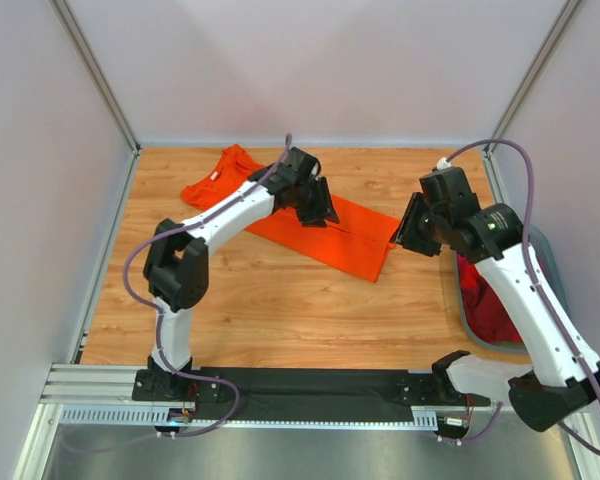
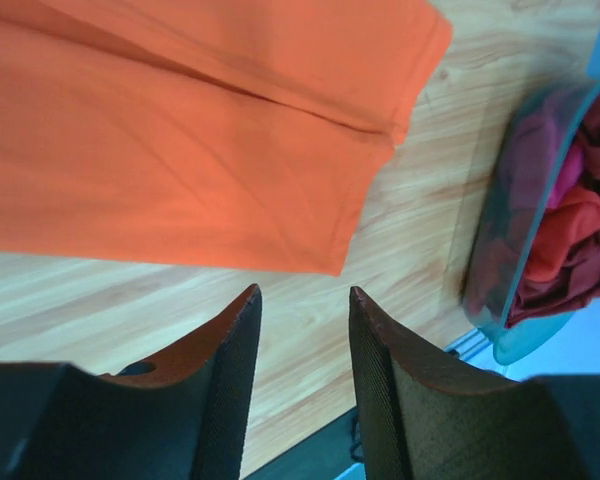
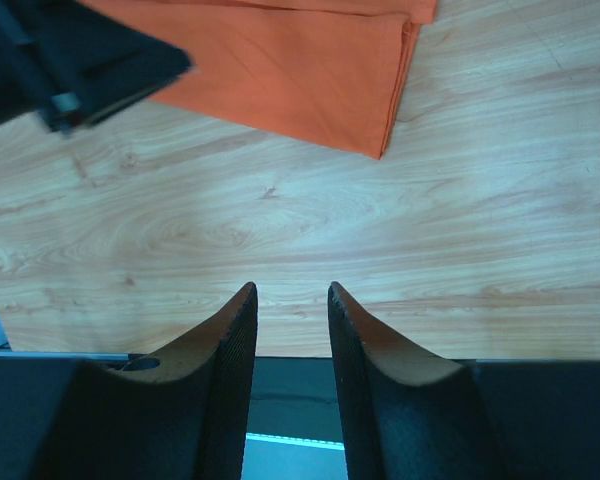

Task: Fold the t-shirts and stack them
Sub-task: Fold the tshirt

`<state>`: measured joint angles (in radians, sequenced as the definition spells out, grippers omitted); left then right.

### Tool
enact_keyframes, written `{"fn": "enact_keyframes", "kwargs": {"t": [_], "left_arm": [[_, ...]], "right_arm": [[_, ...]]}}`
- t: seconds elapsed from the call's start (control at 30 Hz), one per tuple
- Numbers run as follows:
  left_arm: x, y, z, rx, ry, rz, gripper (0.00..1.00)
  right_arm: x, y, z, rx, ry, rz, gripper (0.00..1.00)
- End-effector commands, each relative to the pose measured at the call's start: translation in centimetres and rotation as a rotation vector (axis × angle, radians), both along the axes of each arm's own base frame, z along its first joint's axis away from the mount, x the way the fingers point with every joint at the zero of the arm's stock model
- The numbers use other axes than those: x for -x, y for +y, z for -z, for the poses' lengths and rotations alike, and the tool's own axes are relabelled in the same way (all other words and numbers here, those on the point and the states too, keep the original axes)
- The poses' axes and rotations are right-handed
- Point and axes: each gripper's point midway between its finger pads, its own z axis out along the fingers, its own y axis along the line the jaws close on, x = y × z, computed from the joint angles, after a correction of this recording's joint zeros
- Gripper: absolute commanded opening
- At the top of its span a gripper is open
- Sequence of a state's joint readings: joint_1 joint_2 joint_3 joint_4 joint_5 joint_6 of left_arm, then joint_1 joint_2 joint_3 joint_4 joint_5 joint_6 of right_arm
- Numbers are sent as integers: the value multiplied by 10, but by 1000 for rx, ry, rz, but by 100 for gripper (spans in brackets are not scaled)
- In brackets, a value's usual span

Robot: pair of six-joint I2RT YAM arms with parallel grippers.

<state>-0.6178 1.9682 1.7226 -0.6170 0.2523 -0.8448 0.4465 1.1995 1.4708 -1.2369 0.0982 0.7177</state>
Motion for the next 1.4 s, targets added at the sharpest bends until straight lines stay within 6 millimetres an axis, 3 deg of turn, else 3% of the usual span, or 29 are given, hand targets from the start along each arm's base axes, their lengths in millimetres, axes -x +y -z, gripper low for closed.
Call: {"fn": "enact_keyframes", "kwargs": {"t": [0.0, 0.03, 0.07, 0.2, 0.33, 0.43, 0.47, 0.53, 0.73, 0.77, 0.83, 0.9, 1.07, 1.13, 1.23, 1.33, 1.37], "left_arm": [[-2, -45, 23, 53, 73, -52, 47], [4, -63, 35, 45, 81, -26, 47], [0, -65, 41, 41, 86, -34, 47], [19, -100, 74, 17, 130, 8, 46], [32, -109, 104, -29, 181, 3, 45], [51, -86, 128, -159, 281, -27, 43], [65, -71, 136, -226, 321, -36, 43], [82, -54, 138, -292, 352, -40, 43], [150, 7, 141, -464, 428, -75, 44], [167, 25, 143, -501, 443, -79, 44], [183, 42, 144, -524, 464, -111, 44], [208, 69, 143, -559, 489, -125, 44], [251, 128, 119, -590, 502, -201, 47], [254, 148, 106, -618, 462, -233, 50], [247, 159, 76, -570, 396, -237, 54], [228, 168, 60, -490, 375, -230, 56], [213, 177, 58, -463, 372, -271, 56]], "right_arm": [[11, 0, -12, -36, -30, -14, 36], [15, 0, -15, -49, -31, -20, 36], [17, 1, -17, -57, -35, -27, 36], [24, -2, -21, -62, -54, -40, 36], [30, -6, -23, -48, -69, -58, 36], [34, -11, -20, -21, -64, -69, 36], [35, -13, -17, -8, -57, -72, 36], [37, -15, -15, 3, -61, -84, 36], [39, -10, -5, 1, -30, -121, 36], [37, -7, -4, -7, -29, -131, 36], [36, -5, -3, -12, -23, -135, 36], [37, 5, -1, -49, -8, -168, 37], [37, 19, 32, -87, 48, -220, 36], [36, 24, 44, -100, 50, -244, 37], [41, 43, 79, -154, 136, -343, 37], [54, 63, 114, -230, 256, -446, 38], [53, 68, 122, -243, 262, -468, 38]]}}
